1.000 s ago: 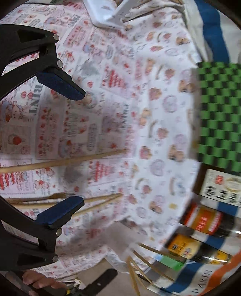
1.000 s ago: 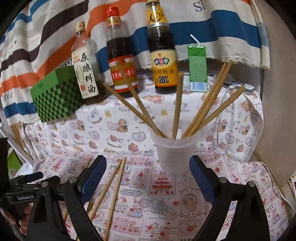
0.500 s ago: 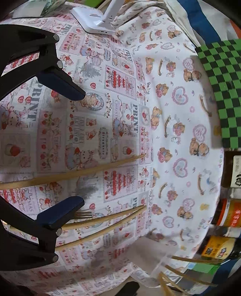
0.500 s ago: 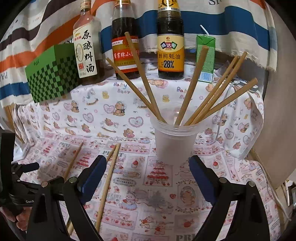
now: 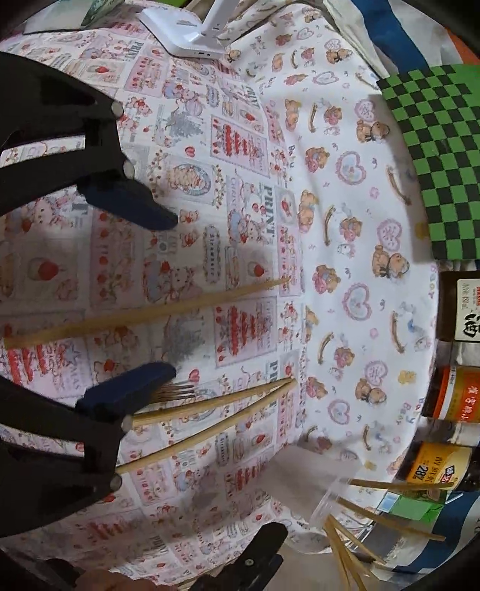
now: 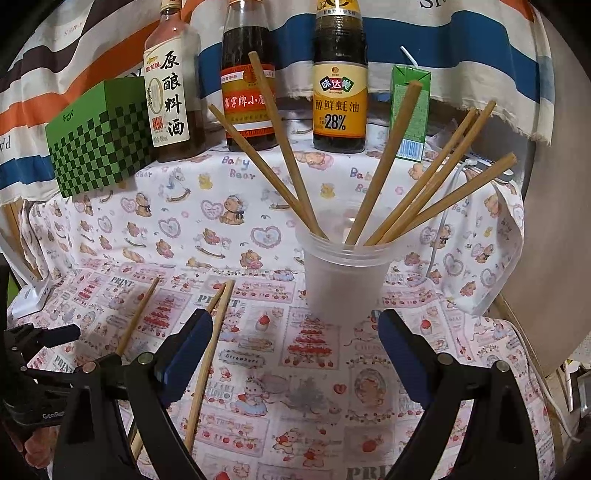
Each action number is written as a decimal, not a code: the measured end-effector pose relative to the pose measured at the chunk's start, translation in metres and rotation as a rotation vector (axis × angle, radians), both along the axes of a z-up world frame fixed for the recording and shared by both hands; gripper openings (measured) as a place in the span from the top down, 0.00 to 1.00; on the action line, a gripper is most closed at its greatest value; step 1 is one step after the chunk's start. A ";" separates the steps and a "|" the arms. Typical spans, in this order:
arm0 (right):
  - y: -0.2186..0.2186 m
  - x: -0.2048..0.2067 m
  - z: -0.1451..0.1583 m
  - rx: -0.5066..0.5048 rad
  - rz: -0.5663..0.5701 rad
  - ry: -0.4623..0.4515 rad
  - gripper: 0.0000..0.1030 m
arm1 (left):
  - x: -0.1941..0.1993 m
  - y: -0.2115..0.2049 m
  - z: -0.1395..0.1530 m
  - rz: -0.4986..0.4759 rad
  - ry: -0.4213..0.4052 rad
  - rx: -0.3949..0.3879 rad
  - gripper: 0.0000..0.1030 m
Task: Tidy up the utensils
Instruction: 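Lower the left tool and close it on a chopstick, then grasp a chopstick with the right tool while the left tool lifts its chopstick, then raise both held chopsticks upright and move them toward the cup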
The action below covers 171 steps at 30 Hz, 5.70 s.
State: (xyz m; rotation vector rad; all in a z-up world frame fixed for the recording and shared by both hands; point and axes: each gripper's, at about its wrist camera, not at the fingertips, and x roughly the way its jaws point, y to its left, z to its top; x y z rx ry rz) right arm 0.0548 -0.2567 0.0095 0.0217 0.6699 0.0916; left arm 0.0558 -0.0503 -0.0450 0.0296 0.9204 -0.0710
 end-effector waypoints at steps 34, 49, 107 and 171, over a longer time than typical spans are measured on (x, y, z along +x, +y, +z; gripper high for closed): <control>0.046 -0.001 -0.034 0.017 0.294 0.220 0.40 | -0.023 0.023 0.047 0.062 -0.274 -0.013 0.94; 0.065 -0.001 -0.062 -0.070 0.270 0.303 0.69 | -0.026 0.023 0.045 0.062 -0.276 -0.031 0.94; 0.000 -0.061 0.042 0.239 0.173 -0.293 0.93 | -0.083 0.044 0.104 0.061 -0.671 -0.132 0.94; -0.057 -0.089 0.083 0.312 0.032 -0.530 0.93 | -0.067 0.000 0.133 -0.087 -0.577 -0.152 0.94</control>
